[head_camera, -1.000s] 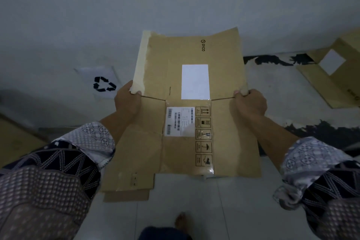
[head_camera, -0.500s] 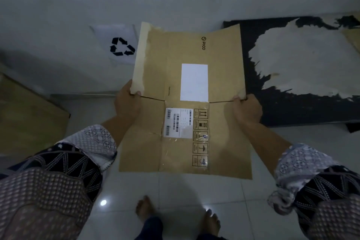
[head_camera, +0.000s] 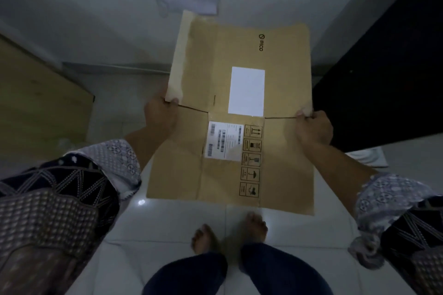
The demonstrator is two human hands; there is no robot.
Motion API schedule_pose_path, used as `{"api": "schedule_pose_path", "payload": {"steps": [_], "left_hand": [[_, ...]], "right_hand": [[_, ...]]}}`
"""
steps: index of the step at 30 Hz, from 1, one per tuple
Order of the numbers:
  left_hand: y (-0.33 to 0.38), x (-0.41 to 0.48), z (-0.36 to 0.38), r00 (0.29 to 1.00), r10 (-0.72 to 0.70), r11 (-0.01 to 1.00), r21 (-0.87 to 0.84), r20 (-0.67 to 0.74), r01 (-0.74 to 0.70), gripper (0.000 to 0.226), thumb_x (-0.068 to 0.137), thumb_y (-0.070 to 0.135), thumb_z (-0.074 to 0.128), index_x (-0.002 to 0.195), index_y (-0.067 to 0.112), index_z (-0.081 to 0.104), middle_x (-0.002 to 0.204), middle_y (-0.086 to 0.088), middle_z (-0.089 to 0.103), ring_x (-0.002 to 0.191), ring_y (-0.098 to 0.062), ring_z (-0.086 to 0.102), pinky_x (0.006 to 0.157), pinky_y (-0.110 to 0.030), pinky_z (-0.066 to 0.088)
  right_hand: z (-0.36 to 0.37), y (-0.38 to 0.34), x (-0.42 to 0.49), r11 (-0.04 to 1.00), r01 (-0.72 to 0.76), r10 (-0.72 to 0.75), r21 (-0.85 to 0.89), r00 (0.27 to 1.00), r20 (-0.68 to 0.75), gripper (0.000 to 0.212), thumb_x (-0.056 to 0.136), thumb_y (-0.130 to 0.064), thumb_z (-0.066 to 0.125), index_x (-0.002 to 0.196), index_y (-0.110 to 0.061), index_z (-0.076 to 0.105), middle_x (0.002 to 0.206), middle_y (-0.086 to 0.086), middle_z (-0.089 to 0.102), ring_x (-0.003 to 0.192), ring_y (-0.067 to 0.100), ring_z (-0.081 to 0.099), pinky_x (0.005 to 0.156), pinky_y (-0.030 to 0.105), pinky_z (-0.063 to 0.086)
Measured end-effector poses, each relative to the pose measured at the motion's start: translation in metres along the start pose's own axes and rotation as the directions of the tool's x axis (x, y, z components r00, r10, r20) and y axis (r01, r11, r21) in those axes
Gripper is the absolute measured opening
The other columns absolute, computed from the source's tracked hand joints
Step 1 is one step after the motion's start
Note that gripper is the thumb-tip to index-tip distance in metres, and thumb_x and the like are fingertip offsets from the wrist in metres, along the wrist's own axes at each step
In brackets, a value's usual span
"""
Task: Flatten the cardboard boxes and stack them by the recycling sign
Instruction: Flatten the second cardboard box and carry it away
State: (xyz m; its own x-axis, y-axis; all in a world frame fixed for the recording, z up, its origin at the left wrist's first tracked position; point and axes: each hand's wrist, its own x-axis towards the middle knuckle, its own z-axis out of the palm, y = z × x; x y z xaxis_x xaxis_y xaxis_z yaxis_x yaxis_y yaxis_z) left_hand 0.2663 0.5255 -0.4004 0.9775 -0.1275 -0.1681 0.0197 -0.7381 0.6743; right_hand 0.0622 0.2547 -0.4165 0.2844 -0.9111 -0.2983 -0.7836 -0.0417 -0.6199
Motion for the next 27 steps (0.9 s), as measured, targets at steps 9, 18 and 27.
{"api": "schedule_pose_path", "payload": {"steps": [9, 18, 27], "left_hand": [[-0.176, 0.098, 0.147, 1.000, 0.001, 0.999, -0.044, -0.009, -0.001, 0.050, 0.091, 0.016, 0.058, 0.139, 0.024, 0.053, 0.121, -0.004, 0.069, 0.110, -0.020, 0.064, 0.098, -0.024, 0.045], [-0.287, 0.158, 0.265, 0.997, -0.064, 0.998, 0.025, -0.049, 0.066, 0.053, 0.094, 0.010, 0.050, 0.147, 0.014, 0.043, 0.139, -0.012, 0.056, 0.126, -0.028, 0.054, 0.107, -0.032, 0.040], [-0.339, 0.165, 0.274, 0.870, -0.280, 0.947, 0.262, 0.405, 0.184, 0.084, 0.090, 0.010, 0.061, 0.155, 0.017, 0.008, 0.145, -0.025, 0.037, 0.125, -0.047, 0.046, 0.098, -0.055, 0.046]], "right_hand": [[0.213, 0.083, 0.090, 0.994, 0.051, -0.047, -0.093, 0.998, 0.040, 0.033, 0.096, -0.034, 0.054, 0.114, -0.006, 0.059, 0.117, 0.017, 0.065, 0.107, 0.035, 0.061, 0.084, 0.034, 0.046], [0.360, 0.156, 0.149, 0.992, 0.104, -0.093, -0.064, 0.984, 0.154, 0.029, 0.093, -0.018, 0.051, 0.122, -0.013, 0.049, 0.118, 0.013, 0.063, 0.104, 0.032, 0.061, 0.088, 0.035, 0.050], [0.373, 0.198, 0.143, 0.898, 0.170, 0.084, -0.405, 0.840, 0.537, 0.102, 0.089, -0.025, 0.064, 0.155, -0.012, -0.014, 0.152, 0.020, 0.032, 0.132, 0.035, 0.043, 0.107, 0.039, 0.042]]}}
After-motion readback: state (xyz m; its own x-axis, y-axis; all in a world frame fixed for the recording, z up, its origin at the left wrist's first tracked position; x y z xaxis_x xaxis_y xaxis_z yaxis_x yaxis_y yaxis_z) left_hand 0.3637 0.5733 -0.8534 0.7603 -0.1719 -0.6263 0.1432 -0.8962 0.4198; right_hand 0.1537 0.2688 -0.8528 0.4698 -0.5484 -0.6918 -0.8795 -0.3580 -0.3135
